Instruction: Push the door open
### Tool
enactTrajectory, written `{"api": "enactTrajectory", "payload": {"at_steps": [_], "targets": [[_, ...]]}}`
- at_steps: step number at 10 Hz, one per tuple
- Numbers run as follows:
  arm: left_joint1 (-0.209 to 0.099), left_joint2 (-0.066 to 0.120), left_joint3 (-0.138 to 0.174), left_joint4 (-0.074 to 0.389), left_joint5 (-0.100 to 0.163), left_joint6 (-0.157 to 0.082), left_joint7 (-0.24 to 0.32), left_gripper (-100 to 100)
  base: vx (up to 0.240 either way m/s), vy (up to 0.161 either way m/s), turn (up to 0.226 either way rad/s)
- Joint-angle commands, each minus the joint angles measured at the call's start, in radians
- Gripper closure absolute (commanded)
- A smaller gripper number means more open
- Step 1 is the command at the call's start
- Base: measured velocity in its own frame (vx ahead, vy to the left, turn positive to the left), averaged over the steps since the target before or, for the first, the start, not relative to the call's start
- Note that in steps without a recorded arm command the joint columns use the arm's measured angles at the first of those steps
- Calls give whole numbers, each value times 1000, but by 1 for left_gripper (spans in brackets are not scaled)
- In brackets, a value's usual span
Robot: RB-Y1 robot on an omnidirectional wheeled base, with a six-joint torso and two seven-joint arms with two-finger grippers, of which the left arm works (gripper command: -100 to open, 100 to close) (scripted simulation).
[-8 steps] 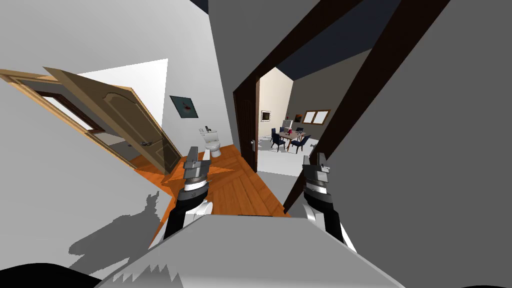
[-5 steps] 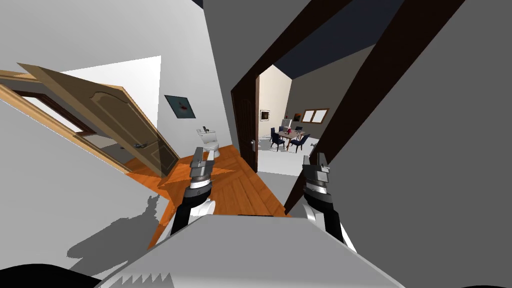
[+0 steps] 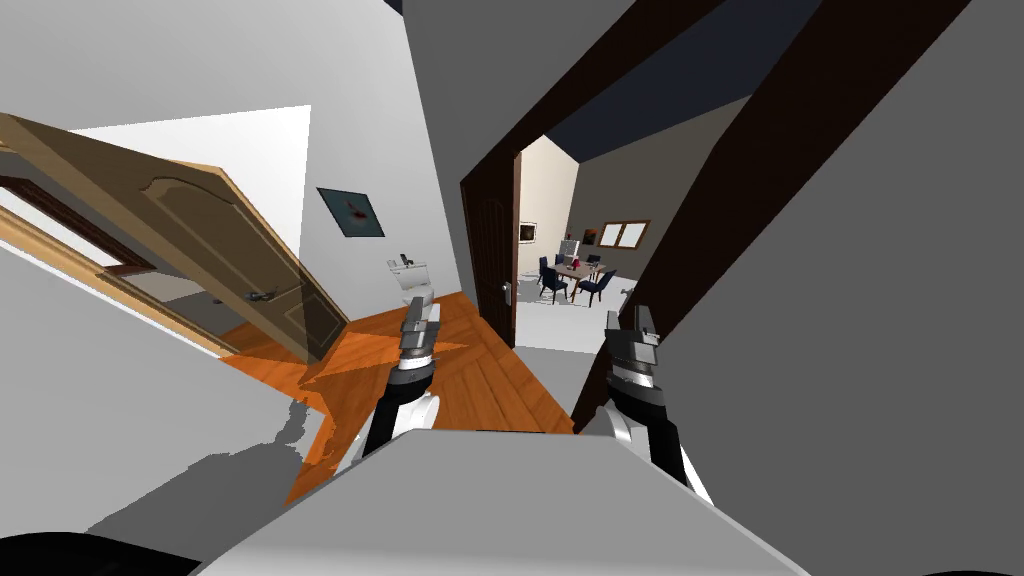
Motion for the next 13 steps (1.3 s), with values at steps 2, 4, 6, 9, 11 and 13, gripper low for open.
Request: {"api": "enactTrajectory", "payload": {"at_steps": [2, 4, 6, 9, 11, 13], "targets": [[-41, 8, -11, 67, 4, 4, 11, -100, 92, 73, -62], [-68, 12, -21, 111, 5, 8, 19, -100, 83, 69, -56], [-99, 16, -33, 162, 7, 13, 27, -100, 102, 77, -74], [-147, 22, -52, 241, 10, 21, 40, -100, 78, 87, -69], [-182, 25, -66, 298, 12, 27, 49, -100, 72, 102, -84], [-217, 27, -79, 355, 14, 32, 59, -100, 96, 109, -76]]}}
